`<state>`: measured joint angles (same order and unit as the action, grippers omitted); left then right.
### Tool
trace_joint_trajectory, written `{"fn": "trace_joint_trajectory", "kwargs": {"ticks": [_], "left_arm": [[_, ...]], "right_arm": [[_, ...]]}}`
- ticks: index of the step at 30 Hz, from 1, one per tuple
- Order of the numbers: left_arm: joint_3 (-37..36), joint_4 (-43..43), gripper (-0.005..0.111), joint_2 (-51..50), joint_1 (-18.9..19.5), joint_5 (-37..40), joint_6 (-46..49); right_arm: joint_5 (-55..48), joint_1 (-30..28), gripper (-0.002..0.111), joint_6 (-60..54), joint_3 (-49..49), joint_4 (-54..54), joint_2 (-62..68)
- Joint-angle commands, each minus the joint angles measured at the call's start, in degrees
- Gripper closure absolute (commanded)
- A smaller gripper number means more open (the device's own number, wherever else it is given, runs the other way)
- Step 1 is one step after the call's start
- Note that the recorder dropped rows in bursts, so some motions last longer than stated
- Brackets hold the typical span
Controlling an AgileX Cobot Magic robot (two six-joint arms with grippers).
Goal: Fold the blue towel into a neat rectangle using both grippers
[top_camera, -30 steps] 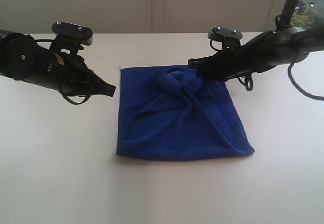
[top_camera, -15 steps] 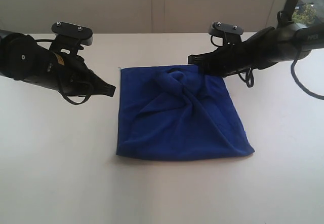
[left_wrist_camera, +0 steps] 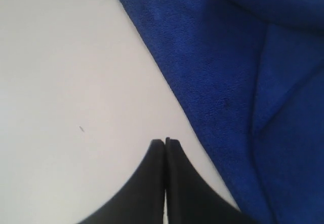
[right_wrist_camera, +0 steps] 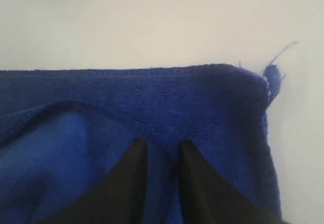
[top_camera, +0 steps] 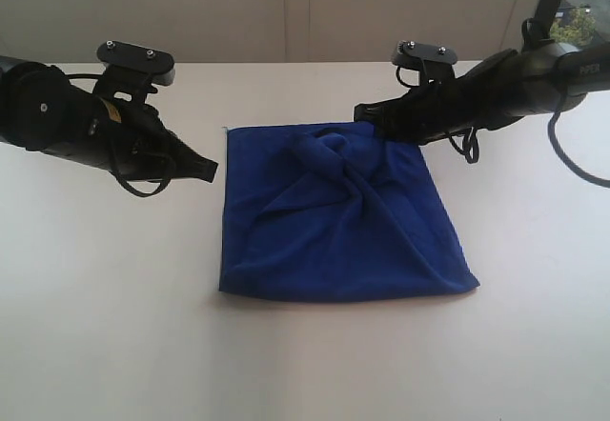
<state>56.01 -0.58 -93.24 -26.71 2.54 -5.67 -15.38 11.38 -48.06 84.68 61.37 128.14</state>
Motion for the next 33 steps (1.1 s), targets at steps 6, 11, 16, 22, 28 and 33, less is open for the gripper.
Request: {"fn": "trace_joint_trajectory", "kwargs": {"ticks": [6, 11, 16, 22, 28, 33], "left_arm": [[0.1, -0.9, 0.107, -0.1, -0.4, 0.6, -0.4], [0.1, -0.9, 0.107, -0.1, -0.4, 0.6, -0.4], [0.1, -0.9, 0.107, -0.1, -0.4, 0.6, -0.4], [0.1, -0.9, 0.107, -0.1, -0.4, 0.6, -0.4], [0.1, -0.9, 0.107, -0.1, -0.4, 0.6, -0.4], [0.1, -0.9, 0.107, -0.1, -0.4, 0.5, 0.5]], "right_arm": [[0.3, 0.0, 0.087, -0.7, -0.1, -0.4, 0.8], [0.2, 0.0, 0.087, -0.7, -0.1, -0.4, -0.4], [-0.9, 0.0, 0.094, -0.7, -0.1, -0.4, 0.1], [0.1, 0.0, 0.096, -0.7, -0.1, -0.4, 0.6], [2.5, 0.0, 0.108, -0.7, -0.1, -0.4, 0.5], [0.5, 0.0, 0.108, -1.1, -0.1, -2.0, -3.3]]}}
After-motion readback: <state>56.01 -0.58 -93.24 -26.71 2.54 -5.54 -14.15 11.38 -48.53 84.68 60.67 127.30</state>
